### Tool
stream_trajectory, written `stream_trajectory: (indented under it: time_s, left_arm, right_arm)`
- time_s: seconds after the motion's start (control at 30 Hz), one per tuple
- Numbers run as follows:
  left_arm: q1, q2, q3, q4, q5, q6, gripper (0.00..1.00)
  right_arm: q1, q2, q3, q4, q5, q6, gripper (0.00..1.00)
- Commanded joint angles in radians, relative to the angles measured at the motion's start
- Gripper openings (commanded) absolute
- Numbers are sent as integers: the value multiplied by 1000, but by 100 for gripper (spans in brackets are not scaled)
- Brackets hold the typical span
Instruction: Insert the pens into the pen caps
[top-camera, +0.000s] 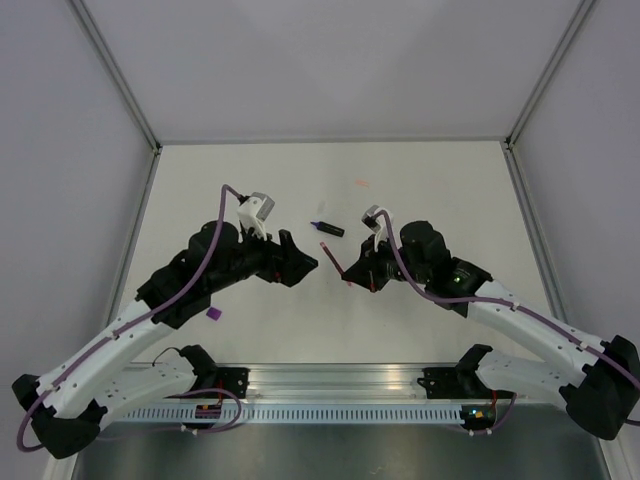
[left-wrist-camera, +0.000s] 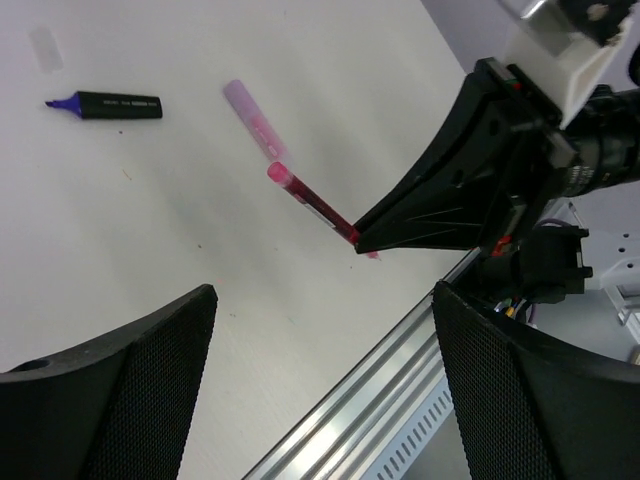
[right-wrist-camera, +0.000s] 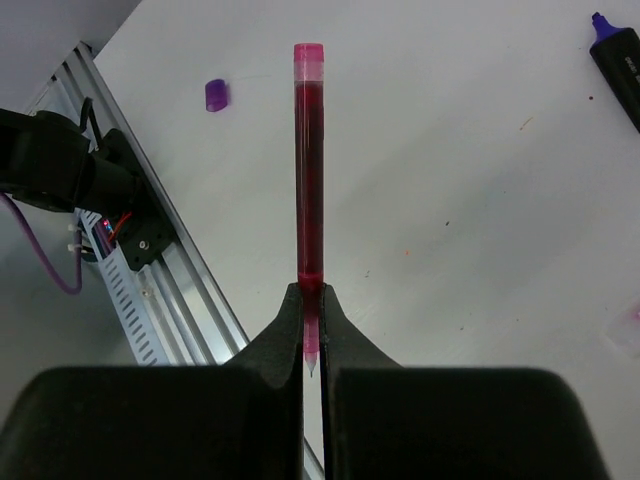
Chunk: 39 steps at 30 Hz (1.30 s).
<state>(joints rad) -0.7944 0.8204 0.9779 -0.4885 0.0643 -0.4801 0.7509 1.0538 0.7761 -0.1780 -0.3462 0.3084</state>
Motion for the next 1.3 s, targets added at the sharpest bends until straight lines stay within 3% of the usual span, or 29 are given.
stream_trajectory:
  time_s: [0.0,0.4,0.7,1.27]
  left_arm:
    - [-5,51,-22,126,37,-90,92]
    - [-6,95,-162,461,100,-149,83]
    - [-6,129,-241,678,149,-163,79]
    - [-6,221,-283,861,218,-203,39]
  right_arm:
    - [8,-49,-15,94,-63,31,0]
    - [10,-138,-96,250,-21,179,0]
    - [13,-176,-204,479,32,331,0]
    - [22,-201,-268,653,79,448,0]
